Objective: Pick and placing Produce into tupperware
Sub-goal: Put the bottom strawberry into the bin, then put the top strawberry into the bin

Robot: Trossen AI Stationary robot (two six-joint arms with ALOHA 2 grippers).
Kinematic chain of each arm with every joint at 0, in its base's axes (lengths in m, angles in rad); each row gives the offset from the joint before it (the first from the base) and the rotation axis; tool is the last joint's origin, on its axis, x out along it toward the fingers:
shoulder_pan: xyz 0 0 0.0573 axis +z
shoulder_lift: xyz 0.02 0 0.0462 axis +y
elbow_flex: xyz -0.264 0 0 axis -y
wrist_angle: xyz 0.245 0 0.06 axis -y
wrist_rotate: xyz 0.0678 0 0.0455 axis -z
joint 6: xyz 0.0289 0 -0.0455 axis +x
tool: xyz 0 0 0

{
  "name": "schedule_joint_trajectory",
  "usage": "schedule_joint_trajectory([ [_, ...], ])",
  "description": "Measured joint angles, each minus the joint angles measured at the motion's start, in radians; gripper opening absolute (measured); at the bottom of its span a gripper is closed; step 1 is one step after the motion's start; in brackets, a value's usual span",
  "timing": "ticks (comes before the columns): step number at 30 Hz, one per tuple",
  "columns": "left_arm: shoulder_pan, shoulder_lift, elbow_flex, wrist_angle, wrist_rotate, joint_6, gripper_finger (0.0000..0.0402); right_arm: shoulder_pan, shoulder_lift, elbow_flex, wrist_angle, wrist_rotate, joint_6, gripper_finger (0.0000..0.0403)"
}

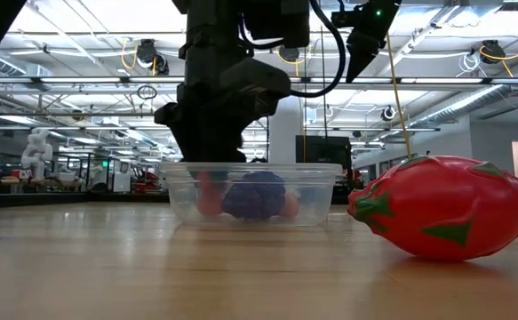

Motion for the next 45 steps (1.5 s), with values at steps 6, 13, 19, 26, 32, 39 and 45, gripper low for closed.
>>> schedule_joint_trajectory([
  [6, 0.002, 0.000, 0.000, 0.004, 0.016, 0.013, 0.0145, 0.000, 0.000, 0.000, 0.000, 0.000, 0.000, 0.0177],
  [13, 0.003, 0.000, 0.000, 0.004, 0.018, 0.014, 0.0146, 0.000, 0.000, 0.000, 0.000, 0.000, 0.000, 0.0177],
  [19, 0.005, 0.000, 0.000, 0.004, 0.025, 0.014, 0.0175, 0.000, 0.000, 0.000, 0.000, 0.000, 0.000, 0.0177],
  [26, 0.014, 0.000, 0.000, 0.005, 0.037, 0.026, 0.0228, 0.000, 0.000, 0.000, 0.000, 0.000, 0.000, 0.0177],
  [32, 0.027, -0.002, 0.040, 0.001, 0.035, 0.076, 0.0248, 0.000, 0.000, 0.000, 0.000, 0.000, 0.000, 0.0177],
  [39, 0.037, -0.002, 0.234, -0.266, -0.062, 0.112, 0.0251, 0.000, 0.000, 0.000, 0.000, 0.000, 0.000, 0.0177],
  [45, 0.045, -0.006, 0.435, -0.471, -0.256, 0.231, 0.0255, 0.000, 0.000, 0.000, 0.000, 0.000, 0.001, 0.0177],
])
